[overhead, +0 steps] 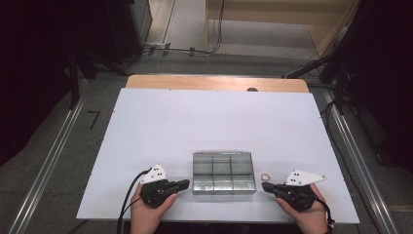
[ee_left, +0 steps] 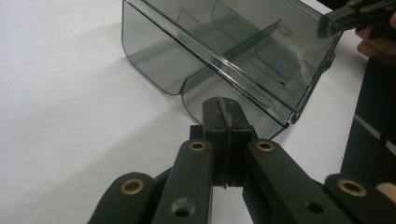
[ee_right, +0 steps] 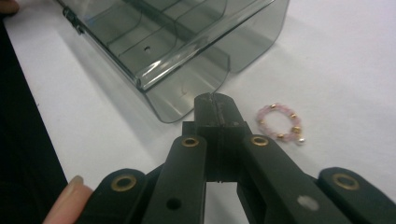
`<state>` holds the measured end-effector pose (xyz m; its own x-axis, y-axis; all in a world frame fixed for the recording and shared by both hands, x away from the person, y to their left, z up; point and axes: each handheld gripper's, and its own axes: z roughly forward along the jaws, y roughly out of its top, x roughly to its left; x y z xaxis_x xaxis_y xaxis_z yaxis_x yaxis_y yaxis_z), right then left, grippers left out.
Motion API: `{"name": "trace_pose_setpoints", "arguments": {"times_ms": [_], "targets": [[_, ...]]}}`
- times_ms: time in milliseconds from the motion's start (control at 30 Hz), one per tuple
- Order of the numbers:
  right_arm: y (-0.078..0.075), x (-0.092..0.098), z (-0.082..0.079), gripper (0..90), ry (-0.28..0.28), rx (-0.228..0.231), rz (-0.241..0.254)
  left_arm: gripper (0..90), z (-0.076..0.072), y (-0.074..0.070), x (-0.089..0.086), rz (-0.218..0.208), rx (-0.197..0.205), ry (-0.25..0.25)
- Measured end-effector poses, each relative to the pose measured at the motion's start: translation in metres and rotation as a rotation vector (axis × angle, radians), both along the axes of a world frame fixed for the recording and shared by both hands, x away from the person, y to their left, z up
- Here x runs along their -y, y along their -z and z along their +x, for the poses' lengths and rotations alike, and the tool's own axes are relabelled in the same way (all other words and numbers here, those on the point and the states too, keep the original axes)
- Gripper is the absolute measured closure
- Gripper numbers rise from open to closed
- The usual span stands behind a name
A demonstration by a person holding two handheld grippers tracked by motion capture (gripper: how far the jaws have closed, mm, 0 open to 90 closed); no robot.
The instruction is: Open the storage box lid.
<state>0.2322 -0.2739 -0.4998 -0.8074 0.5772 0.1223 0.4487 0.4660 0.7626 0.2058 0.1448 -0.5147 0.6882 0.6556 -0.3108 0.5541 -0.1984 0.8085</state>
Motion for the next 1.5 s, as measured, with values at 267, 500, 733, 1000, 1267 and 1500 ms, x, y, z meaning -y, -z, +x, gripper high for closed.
{"name": "trace_pose_setpoints", "arguments": {"times_ms": [267, 500, 733, 1000, 1267, 1500], "targets": [[0.003, -0.012, 0.003, 87.8, -0.045, -0.012, 0.013, 90.0, 0.002, 0.002, 0.005, 0.021, -0.012, -0.009], [0.004, -0.013, 0.002, 87.9, -0.06, -0.015, 0.02, 90.0, 0.002, 0.002, 0.007, 0.019, -0.017, 0.003], [0.004, -0.015, 0.002, 87.9, -0.08, -0.016, 0.021, 90.0, 0.002, 0.002, 0.003, -0.002, -0.025, -0.005], [0.002, -0.014, -0.001, 87.9, -0.091, 0.0, 0.027, 90.0, 0.0, 0.0, 0.003, -0.01, -0.01, -0.006], [-0.002, -0.013, -0.002, 87.9, -0.101, 0.01, 0.059, 90.0, -0.001, -0.003, 0.002, -0.032, 0.005, -0.001], [-0.004, -0.014, -0.002, 88.0, -0.1, 0.021, 0.058, 90.0, -0.002, -0.003, 0.002, -0.038, 0.013, -0.001]]}}
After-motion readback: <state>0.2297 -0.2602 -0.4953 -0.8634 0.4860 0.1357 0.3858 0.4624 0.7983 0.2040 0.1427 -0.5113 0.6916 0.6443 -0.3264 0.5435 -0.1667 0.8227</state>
